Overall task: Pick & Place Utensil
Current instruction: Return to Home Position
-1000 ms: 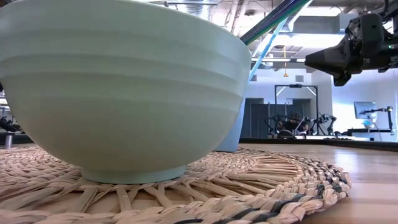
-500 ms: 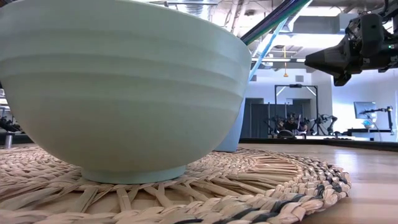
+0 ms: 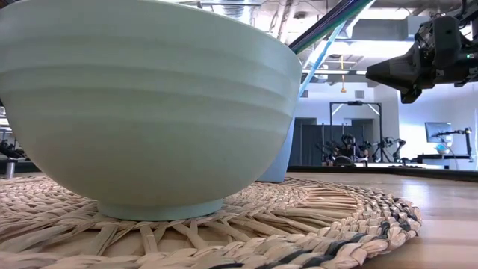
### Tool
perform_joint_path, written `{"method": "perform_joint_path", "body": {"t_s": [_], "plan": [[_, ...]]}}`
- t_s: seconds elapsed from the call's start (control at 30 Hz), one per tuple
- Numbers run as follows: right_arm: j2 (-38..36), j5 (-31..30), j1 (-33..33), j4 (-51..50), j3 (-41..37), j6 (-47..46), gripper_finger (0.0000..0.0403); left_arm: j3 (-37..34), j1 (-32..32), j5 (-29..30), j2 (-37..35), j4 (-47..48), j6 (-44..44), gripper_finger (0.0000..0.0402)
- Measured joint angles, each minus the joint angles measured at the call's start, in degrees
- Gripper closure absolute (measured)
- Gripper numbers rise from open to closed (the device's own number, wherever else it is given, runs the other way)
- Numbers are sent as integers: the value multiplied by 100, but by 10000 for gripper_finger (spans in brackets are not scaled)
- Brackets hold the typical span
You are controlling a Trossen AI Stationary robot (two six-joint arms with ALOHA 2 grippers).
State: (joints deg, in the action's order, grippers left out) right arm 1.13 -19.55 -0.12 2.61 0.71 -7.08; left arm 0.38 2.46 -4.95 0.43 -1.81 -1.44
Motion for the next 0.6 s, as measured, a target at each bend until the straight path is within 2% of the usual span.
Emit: {"method": "perform_joint_path", "body": {"t_s": [0.6], "plan": [[0,0,0,0,0,1,328,-2,-13,-3,-35,-219,-47,323]]}}
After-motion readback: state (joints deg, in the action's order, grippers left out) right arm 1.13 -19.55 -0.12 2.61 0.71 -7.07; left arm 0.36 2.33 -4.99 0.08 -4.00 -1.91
